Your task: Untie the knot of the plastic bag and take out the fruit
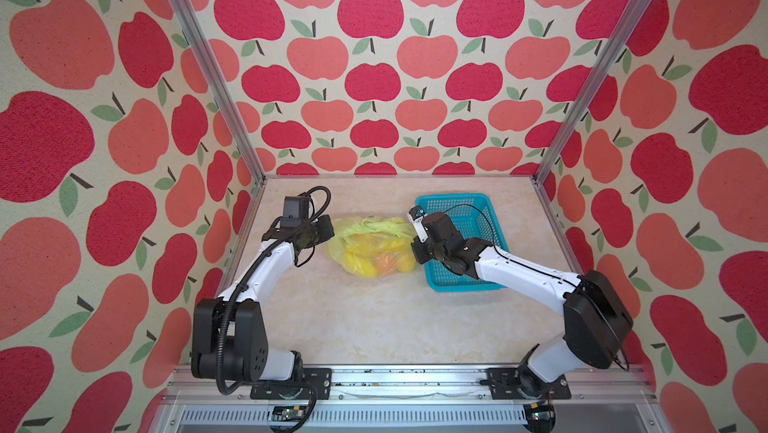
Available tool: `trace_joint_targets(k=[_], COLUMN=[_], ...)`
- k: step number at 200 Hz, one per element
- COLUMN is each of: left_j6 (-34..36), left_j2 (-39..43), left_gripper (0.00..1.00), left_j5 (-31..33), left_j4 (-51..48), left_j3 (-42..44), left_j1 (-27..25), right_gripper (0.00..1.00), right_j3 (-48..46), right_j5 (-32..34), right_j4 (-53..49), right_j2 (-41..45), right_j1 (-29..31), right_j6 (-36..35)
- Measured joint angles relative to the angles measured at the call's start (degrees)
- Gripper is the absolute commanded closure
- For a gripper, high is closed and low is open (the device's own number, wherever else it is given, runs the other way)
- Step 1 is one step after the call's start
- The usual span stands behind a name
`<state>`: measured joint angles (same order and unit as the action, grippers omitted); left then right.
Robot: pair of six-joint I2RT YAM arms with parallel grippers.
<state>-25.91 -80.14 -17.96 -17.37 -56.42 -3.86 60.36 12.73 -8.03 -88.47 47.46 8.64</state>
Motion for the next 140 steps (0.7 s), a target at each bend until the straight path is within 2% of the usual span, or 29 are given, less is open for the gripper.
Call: trace_joint_targets(k=[46, 68, 75, 84, 96, 109, 126, 140], left_j6=[-1.7, -1.7, -1.7, -1.7, -1.9, -1.6, -1.3, 0.2], left_j2=[4.5, 5.1, 5.3, 5.8, 6.7, 8.2, 10.7, 13.0], left_gripper=[1.00, 1.00, 0.93, 0.83, 0.62, 0.38, 0.13, 0.03], left_j5=[0.6, 0.6, 0.7, 1.0, 1.3, 2.1, 4.6, 7.7], left_j4=[-0.6, -0.8, -0.8, -0.8, -0.8, -0.8, -0.8, -0.7], left_j3=[4.4, 4.6, 4.7, 5.0, 5.3, 5.5, 5.6, 5.6], left_j1=[3.6, 3.7, 3.7, 3.7, 3.7, 3.5, 1.9, -1.5], right_gripper=[1.00, 0.90, 0.82, 0.66, 0.44, 0.27, 0.16, 0.11], right_j3=[-4.3, -4.9, -5.0, -5.0, -5.0, -4.9, -3.5, -0.8], right_j5=[0.1, 0.5, 0.6, 0.6, 0.8, 0.9, 1.1, 0.5], right_j4=[4.2, 5.2, 5.7, 6.2, 7.1, 7.6, 7.5, 6.8], right_j2=[3.2, 4.7, 5.3, 6.1, 7.2, 7.9, 7.3, 5.5], right_j1=[0.9, 2.7, 3.2, 3.7, 4.1, 4.7, 5.8, 6.5], right_j6=[0.1, -1.0, -1.4, -2.6, -3.5, -5.2, -8.2, -9.9])
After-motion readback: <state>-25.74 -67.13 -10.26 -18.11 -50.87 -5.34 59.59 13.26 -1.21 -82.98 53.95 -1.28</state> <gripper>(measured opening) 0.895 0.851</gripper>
